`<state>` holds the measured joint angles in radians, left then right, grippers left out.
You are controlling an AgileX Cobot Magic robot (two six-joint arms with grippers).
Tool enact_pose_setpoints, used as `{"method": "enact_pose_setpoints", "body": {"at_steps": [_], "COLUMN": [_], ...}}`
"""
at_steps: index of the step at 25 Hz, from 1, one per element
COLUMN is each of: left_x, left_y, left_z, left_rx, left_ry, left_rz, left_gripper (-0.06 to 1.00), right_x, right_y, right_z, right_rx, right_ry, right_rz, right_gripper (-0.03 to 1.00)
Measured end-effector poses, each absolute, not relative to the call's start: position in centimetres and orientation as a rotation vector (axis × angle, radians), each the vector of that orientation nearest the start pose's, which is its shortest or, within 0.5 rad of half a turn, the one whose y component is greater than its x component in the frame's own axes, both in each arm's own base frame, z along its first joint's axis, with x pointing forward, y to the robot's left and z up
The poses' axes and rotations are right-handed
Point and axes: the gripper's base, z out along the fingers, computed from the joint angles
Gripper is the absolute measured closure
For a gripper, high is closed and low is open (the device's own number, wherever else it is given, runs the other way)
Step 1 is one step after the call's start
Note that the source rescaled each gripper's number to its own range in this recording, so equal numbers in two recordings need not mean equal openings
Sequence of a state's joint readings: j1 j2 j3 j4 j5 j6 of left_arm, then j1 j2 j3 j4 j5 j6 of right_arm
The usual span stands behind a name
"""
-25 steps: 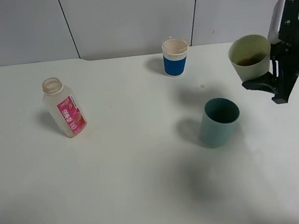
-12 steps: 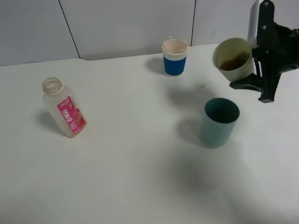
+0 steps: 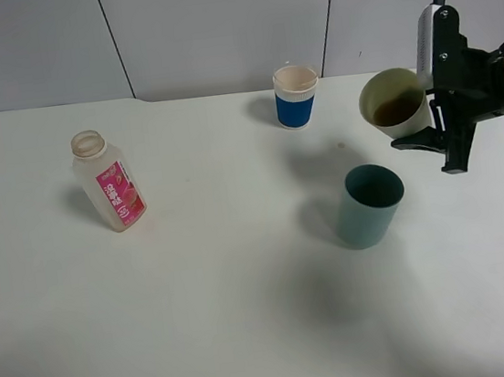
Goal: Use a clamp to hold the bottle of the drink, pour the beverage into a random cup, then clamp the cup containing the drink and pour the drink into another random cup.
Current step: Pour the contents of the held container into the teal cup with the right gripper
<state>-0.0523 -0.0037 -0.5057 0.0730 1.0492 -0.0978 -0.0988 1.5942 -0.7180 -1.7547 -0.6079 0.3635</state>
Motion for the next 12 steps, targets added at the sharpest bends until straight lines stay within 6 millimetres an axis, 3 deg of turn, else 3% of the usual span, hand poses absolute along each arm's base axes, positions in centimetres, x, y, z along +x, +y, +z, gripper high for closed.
{"method": "enact_pose_setpoints", "body": {"at_steps": [7,12], "left_x": [-0.5,-0.5], "left_y": [0.6,0.6], "left_z": [28.0,28.0], "left_rx": [-0.049,-0.049], "left_ry": [2.021,2.021], "left_rz": [-0.008,-0.008], "left_gripper": [-0.06,-0.06], "right_x": [29.0,28.9], "right_y": [2.4,3.8], "right_z": [18.7,18.7], "right_rx": [-1.59,-1.632], "right_ry": [1.616,1.576], "right_rz": [-0.026,-0.006], "right_gripper": [0.97,0.97]}}
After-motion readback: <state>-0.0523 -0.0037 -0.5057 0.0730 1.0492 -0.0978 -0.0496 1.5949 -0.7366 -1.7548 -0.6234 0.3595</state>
